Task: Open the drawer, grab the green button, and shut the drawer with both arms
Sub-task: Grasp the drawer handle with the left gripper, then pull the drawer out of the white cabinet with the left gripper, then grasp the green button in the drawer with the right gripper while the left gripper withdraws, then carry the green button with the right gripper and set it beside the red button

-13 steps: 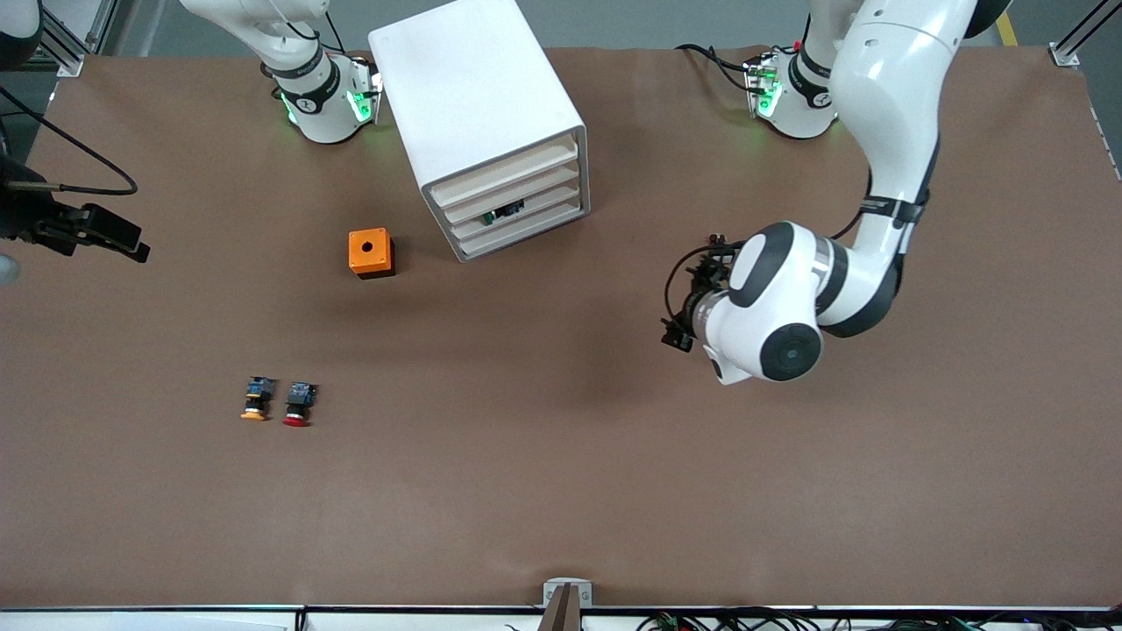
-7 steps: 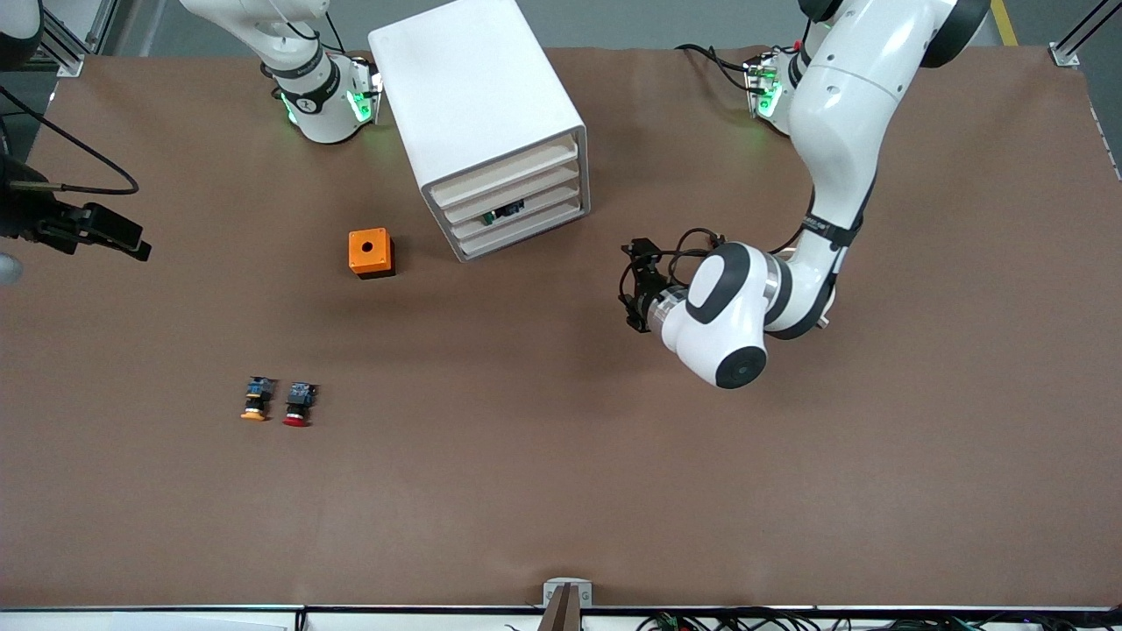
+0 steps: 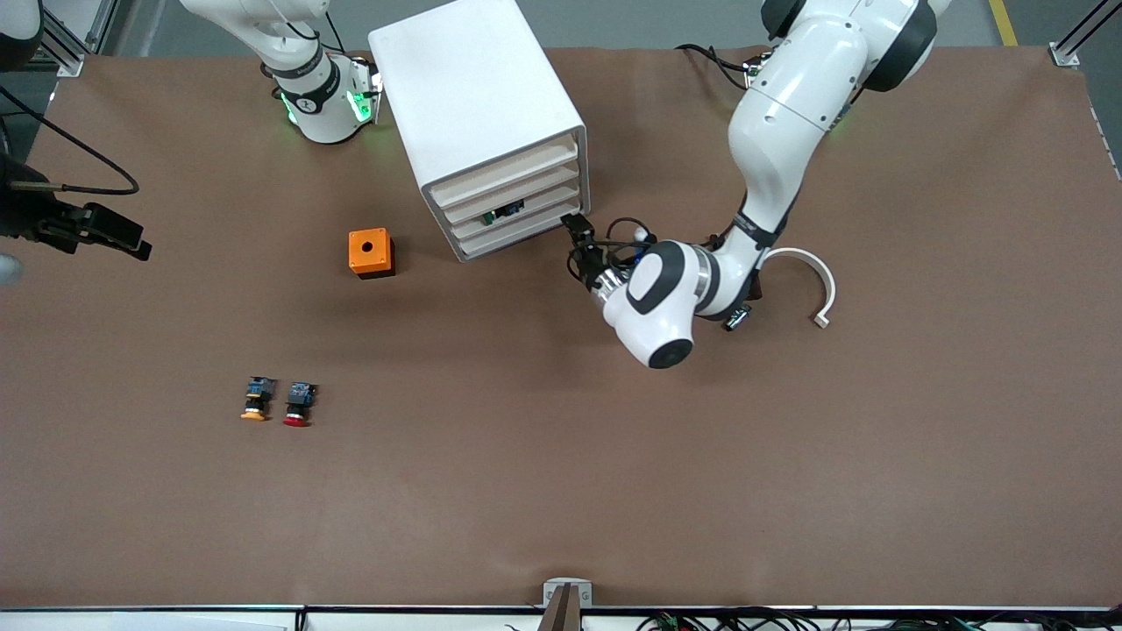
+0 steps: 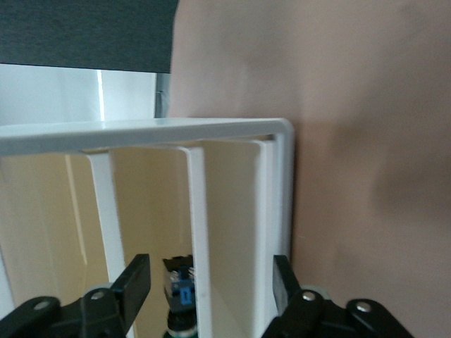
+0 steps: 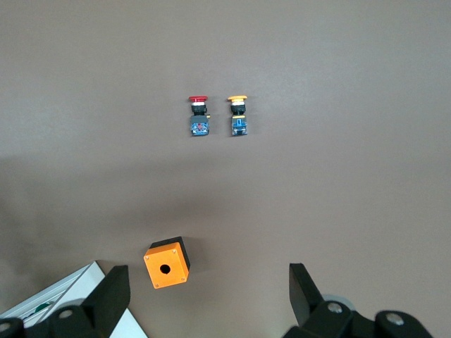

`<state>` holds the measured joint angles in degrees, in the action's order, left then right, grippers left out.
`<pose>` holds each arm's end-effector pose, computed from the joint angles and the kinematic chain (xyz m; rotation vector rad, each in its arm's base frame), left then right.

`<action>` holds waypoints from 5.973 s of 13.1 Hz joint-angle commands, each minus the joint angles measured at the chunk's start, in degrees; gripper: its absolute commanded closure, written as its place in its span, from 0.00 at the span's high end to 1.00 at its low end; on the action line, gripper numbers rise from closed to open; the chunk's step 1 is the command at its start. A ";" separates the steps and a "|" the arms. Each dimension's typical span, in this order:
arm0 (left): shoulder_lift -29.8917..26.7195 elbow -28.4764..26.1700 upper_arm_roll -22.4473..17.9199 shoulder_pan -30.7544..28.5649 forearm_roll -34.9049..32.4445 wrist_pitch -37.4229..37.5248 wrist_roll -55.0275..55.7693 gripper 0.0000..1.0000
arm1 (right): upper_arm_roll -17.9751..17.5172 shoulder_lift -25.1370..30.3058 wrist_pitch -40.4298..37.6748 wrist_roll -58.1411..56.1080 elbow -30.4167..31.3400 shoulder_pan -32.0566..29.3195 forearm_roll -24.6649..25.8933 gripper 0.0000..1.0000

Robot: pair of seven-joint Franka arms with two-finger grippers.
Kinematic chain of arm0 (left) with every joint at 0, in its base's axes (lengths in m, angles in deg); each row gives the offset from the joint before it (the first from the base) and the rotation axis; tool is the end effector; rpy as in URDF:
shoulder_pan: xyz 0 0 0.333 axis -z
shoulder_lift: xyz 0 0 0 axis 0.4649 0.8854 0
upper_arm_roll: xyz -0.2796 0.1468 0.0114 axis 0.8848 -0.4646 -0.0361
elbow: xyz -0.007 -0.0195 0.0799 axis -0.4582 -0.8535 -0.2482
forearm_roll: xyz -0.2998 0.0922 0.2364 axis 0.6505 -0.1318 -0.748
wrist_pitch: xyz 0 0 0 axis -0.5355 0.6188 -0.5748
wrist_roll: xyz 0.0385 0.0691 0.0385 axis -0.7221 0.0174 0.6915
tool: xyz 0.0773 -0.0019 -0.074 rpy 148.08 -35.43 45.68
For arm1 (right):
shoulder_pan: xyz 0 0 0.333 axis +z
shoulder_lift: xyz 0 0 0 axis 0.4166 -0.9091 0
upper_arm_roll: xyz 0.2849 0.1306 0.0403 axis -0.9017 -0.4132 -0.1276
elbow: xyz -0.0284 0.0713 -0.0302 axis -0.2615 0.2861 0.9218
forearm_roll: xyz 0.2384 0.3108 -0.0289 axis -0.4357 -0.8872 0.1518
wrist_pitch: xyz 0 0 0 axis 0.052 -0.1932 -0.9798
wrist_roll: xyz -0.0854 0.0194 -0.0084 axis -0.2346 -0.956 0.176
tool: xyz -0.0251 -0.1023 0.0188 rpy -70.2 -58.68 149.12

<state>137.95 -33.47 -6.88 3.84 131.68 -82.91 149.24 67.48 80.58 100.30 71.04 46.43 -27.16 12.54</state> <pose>0.4734 -0.4681 0.1785 -1.2032 -1.9122 1.2362 0.5615 -0.0147 0.6119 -3.1177 0.1896 0.0761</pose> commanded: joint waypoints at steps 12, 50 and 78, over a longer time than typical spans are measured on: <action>4.74 0.23 -0.38 5.64 7.66 2.18 1.95 0.27 | -0.46 0.25 -1.27 1.13 -0.10 -0.53 -0.02 1.00; -15.03 9.10 -1.96 -23.19 -39.26 2.44 -40.12 0.99 | -22.08 -27.96 45.49 98.77 13.70 26.36 7.98 0.92; -23.57 8.66 -7.42 -22.41 -49.29 -2.81 -89.45 0.99 | -25.69 -33.67 36.52 27.59 5.17 -9.66 17.81 0.02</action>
<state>113.46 -24.23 -14.42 -19.41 82.81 -82.72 61.58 43.53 48.99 135.63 100.85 51.69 -34.38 26.43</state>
